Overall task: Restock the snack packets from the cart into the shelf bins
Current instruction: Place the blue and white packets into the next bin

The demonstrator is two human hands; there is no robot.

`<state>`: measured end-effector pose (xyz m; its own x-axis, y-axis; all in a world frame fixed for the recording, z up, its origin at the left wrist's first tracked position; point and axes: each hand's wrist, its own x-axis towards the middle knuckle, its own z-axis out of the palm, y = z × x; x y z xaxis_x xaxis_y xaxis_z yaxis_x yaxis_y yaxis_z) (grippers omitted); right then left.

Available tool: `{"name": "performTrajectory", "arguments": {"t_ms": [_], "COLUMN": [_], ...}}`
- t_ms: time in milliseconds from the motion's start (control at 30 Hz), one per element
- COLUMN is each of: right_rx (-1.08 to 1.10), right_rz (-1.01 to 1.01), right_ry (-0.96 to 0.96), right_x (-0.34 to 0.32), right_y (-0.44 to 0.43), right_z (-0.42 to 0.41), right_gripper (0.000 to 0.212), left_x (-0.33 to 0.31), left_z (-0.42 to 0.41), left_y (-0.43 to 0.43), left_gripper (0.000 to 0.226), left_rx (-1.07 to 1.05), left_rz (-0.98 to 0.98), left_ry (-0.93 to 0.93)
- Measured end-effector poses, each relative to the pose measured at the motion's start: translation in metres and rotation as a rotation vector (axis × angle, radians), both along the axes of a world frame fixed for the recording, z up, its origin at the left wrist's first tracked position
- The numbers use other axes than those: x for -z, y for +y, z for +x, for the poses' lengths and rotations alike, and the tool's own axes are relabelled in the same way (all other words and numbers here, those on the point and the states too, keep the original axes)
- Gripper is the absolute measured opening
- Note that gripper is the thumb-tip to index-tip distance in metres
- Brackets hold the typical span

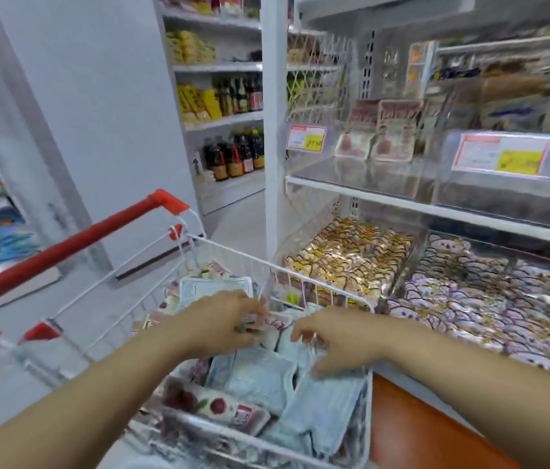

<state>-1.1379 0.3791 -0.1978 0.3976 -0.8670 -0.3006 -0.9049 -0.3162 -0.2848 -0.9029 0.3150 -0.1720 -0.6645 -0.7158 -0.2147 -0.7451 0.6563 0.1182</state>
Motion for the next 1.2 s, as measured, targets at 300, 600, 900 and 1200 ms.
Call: {"name": "performTrajectory", "arguments": {"t_ms": [300, 600, 900, 1200], "right_rx": [-0.128, -0.065, 0.117, 0.239], "right_rz": [0.329, 0.183, 0.013, -0.467], "right_ry": [0.249, 0.116, -0.087, -0.341], "right_x": [0.002, -0.009, -0.048, -0.061], "right_y": [0.001, 0.013, 0.018, 0.025], "right_z": [0.006, 0.005, -0.027, -0.049], "right_gripper": [0.104, 0.085, 0.071, 0.021], "left_x": [0.013, 0.009, -0.005, -0.033], "left_z": [-0.009, -0.019, -0.013, -0.016], "left_y": [0.025, 0.02, 0.007, 0.015], "left_gripper": [0.072, 0.099, 0.059, 0.005], "left_rx": [0.224, 0.195, 0.069, 0.183], "left_rz": [-0.01, -0.018, 0.268, 0.111], "left_ry": [-0.298, -0.383, -0.263, 0.129]}}
